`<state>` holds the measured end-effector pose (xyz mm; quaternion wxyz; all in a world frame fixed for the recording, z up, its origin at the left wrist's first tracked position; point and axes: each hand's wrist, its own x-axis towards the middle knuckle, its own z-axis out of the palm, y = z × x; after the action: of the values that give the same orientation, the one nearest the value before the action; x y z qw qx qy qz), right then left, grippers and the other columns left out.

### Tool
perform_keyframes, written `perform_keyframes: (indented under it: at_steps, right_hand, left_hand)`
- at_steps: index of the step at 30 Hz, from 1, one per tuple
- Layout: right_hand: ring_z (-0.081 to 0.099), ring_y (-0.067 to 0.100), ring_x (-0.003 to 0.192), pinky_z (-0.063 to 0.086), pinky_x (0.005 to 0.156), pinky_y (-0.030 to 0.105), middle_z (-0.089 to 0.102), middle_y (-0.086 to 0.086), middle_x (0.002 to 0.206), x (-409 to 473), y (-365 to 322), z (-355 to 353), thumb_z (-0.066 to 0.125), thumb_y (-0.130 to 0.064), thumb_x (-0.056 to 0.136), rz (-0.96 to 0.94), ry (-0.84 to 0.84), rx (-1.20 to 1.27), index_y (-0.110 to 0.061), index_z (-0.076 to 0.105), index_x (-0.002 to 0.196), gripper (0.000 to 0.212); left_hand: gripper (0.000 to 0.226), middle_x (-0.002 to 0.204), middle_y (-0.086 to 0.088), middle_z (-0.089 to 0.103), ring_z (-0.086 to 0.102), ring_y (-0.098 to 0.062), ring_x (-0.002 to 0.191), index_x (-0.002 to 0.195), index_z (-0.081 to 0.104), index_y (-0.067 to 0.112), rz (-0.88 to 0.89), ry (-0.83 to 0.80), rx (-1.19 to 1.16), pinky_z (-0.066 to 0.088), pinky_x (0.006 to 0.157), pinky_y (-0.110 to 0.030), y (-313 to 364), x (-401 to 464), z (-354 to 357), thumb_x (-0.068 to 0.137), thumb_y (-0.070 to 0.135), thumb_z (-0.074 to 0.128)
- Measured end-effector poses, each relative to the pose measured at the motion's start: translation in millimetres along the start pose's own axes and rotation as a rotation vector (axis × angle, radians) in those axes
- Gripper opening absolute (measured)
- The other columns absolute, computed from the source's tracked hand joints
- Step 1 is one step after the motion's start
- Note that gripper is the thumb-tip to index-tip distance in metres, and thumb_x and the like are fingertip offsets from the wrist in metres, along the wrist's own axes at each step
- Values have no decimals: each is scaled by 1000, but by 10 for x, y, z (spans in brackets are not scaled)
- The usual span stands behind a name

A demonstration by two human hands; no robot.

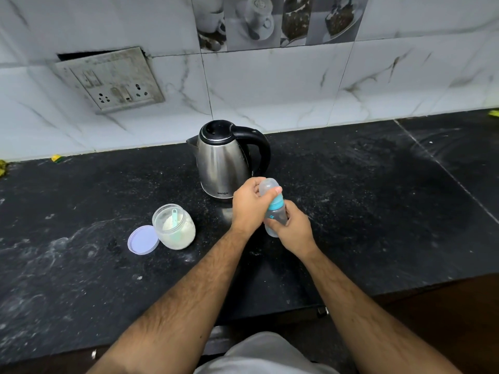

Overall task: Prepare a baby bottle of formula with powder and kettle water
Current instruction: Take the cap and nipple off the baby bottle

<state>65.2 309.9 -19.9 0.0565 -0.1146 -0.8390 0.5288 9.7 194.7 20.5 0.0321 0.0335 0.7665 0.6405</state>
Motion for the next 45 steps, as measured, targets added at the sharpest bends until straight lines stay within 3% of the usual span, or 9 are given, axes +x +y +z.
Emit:
perform_keyframes:
  at_steps: [7,13,18,24,30,33,41,45]
  right_hand:
    - [65,8,93,54,81,26,68,-9,102,-23,36,-76,82,-25,78,3,-11,-49,-23,60,114,42]
    - [61,8,100,50,87,27,64,-11,108,-67,115,-88,83,-26,77,25,14,-156,-22,57,119,49]
    - [58,7,93,45,80,22,59,-13,100,-80,163,-181,82,-24,79,102,68,-132,-19,56,120,49]
    - [62,11,97,49,83,27,63,-8,105,0,192,-258,81,-23,77,118,89,-61,-22,56,114,45]
    - [63,11,101,53,89,30,66,-7,109,52,218,-272,83,-23,75,108,52,-42,-24,59,115,47]
    - [64,9,100,53,87,28,66,-8,108,66,230,-276,84,-23,75,105,35,-43,-23,60,116,47]
    - [60,4,95,47,79,18,63,-13,104,69,214,-283,83,-22,76,96,7,-49,-21,60,120,50]
    - [59,0,92,45,77,13,61,-16,104,74,206,-275,83,-22,76,101,-12,-41,-22,58,120,50]
  left_hand:
    - [41,98,0,76,73,-13,93,105,68,17,-32,-18,-101,60,87,-41,-28,-52,-14,71,36,82]
    - [40,97,4,75,71,-8,92,103,68,18,-19,123,-119,59,83,-31,28,-30,-29,71,35,85]
    - [38,101,1,75,71,-9,95,108,68,15,-25,171,-161,56,87,-26,-71,95,-181,75,27,83]
    - [47,104,4,72,68,-13,98,116,67,17,-133,124,124,53,91,-27,-541,89,-359,73,21,86]
    - [48,102,8,71,65,-6,89,115,67,19,-170,9,302,51,94,-26,-706,129,-317,72,16,86]
    - [59,114,1,70,66,-14,100,126,64,16,-181,-12,385,50,100,-32,-759,183,-286,71,16,86]
    - [64,122,-3,68,64,-17,109,131,60,15,-181,-23,438,48,104,-35,-812,196,-254,73,16,85]
    - [79,130,-3,65,62,-18,117,142,50,15,-184,-39,414,46,108,-37,-792,160,-266,71,18,86]
